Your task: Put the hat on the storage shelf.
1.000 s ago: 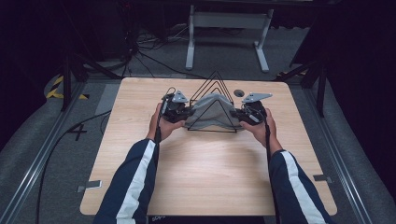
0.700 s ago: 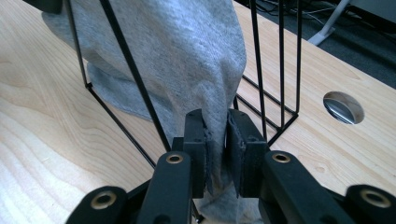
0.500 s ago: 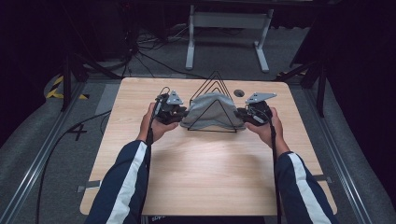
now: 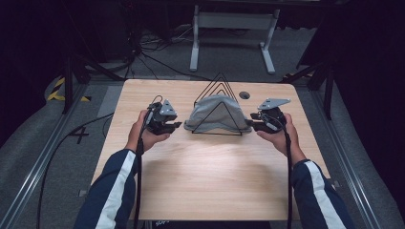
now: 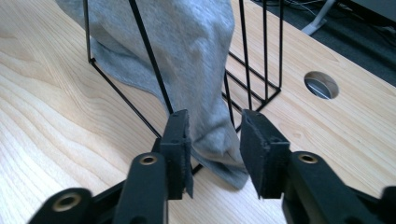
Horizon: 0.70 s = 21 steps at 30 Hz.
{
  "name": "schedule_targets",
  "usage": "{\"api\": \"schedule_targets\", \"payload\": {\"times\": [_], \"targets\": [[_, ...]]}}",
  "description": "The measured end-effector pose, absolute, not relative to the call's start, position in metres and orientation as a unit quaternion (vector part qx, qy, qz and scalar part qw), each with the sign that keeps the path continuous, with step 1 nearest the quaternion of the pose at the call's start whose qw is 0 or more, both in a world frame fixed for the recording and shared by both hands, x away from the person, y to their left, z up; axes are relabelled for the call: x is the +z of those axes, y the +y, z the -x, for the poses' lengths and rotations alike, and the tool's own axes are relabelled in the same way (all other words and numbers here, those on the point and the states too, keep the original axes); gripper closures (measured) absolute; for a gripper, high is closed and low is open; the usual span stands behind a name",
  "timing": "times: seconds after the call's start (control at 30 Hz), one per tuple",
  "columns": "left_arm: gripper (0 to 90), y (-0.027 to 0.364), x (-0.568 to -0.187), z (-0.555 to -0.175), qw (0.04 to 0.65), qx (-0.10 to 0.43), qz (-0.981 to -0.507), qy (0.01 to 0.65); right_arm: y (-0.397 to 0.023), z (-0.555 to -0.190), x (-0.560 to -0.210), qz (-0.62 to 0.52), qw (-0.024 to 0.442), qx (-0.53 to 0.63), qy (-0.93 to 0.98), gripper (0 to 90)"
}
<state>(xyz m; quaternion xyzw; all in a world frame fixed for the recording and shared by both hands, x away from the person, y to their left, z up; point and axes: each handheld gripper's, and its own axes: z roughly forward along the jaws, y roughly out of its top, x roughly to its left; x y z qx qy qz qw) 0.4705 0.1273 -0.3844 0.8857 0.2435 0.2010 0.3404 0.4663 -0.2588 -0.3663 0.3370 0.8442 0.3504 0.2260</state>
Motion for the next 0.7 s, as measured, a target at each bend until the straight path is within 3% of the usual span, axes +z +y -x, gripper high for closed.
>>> {"api": "schedule_targets", "payload": {"times": [0.43, 0.7], "targets": [[42.3, 0.164, -0.390, -0.427, 0.299, 0.208, -0.900, 0.238, -0.280, -0.438, -0.369, -0.324, 0.227, 0.326, 0.859, 49.5], [34.6, 0.185, -0.398, -0.402, 0.283, 0.210, -0.906, 0.235, -0.291, -0.419, -0.376, -0.316, 0.229, 0.316, 0.865, 44.9]]}}
